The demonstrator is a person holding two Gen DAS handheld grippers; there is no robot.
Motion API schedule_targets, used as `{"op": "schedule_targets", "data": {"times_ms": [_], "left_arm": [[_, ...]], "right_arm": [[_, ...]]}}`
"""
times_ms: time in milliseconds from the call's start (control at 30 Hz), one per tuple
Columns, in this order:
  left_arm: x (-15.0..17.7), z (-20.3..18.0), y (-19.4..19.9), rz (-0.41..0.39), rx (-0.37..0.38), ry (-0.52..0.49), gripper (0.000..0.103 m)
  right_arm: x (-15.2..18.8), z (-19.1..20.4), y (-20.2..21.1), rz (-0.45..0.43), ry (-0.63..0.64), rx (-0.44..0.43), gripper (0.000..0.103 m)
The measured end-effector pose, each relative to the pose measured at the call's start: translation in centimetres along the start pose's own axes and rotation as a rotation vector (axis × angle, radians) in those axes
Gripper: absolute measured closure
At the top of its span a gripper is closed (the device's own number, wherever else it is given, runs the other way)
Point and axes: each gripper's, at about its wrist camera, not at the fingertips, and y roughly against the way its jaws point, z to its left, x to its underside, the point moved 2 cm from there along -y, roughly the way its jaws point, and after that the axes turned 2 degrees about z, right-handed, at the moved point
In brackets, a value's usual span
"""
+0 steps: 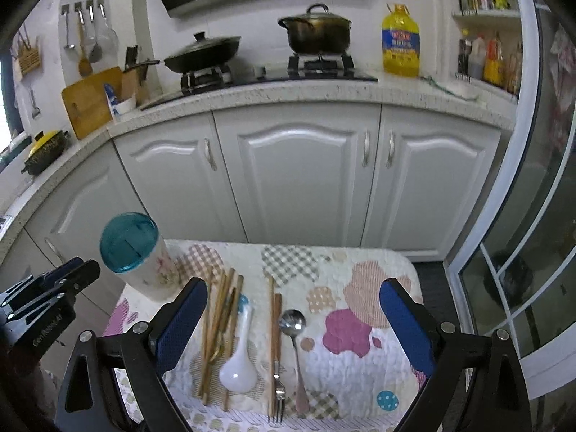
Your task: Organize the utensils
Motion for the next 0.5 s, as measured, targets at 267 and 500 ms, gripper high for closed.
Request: {"op": "schedule_targets", "data": {"times_ms": [267, 500], "left_arm": [[-0.5, 0.2, 1.1, -0.022, 0.000, 0.012, 0.079], [-0.7, 0.5, 1.2, -0.027, 0.004, 0.019, 0.079]], "right_arm": [[-0.6, 2.1, 1.5, -0.040, 0.041, -0.005, 0.008], [-1.0, 2.2, 1.6, -0.037, 0.050, -0.009, 0.007]]}}
